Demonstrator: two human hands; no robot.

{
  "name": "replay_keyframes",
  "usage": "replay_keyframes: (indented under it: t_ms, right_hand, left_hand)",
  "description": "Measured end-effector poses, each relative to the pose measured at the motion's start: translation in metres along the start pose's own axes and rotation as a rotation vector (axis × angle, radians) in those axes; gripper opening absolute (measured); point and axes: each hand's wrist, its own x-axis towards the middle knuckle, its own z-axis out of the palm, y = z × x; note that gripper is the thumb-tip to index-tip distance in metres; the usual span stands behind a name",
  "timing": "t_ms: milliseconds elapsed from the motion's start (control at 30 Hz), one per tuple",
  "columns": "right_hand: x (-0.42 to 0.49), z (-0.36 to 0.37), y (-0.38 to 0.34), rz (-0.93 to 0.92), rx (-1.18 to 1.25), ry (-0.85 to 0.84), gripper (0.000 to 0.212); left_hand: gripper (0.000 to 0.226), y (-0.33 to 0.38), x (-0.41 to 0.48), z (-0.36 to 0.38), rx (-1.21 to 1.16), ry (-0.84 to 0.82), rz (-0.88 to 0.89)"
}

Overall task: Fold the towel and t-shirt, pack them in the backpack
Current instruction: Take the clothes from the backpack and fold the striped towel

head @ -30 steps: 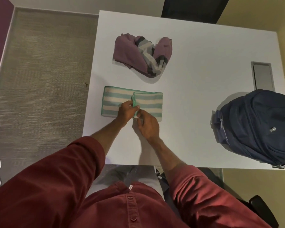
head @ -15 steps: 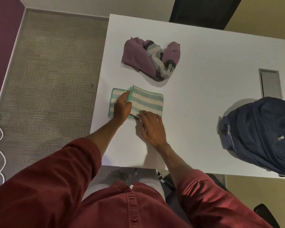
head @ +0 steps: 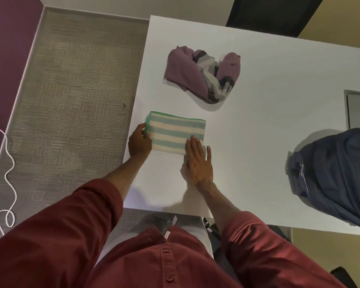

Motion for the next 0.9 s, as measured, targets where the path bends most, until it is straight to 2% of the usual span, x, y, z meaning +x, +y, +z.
replay_keyframes:
  t_ms: [167,267,400,500,600,667,733,900]
  right_hand:
    - [0.003,0.004,0.005,-0.002,-0.030,-0.002,0.074]
    - [0.001,0.005,0.007,0.002,-0.025,-0.005,0.072]
    - [0.001,0.005,0.008,0.012,-0.006,0.014,0.071]
    - [0.002,0.003,0.011,0.009,0.010,0.024,0.071]
    - [0.013,-0.006,0.006,-0.013,0.064,0.079,0.071]
    - [0.027,-0.008,-0.004,-0.030,0.093,0.136,0.066]
    - [0.044,-0.006,-0.015,-0.019,0.133,0.168,0.063]
    - [0.069,0.017,-0.018,0.103,0.122,0.097,0.072]
  left_hand:
    - [0.046,-0.005,0.003,0.005,0.129,-0.062,-0.014]
    - [0.048,-0.007,0.001,0.009,0.275,-0.085,0.079]
    - [0.068,-0.014,-0.003,0.015,0.397,-0.011,0.179]
    - [0.075,-0.017,-0.004,0.015,0.477,0.036,0.381]
    - [0.076,-0.014,-0.001,0.017,0.517,-0.093,0.590]
    - [0.076,-0.012,0.002,0.019,0.572,-0.152,0.650]
    - [0.075,-0.012,0.003,0.024,0.607,-0.178,0.672]
    - [0.074,-0.024,0.012,0.033,0.640,-0.245,0.645]
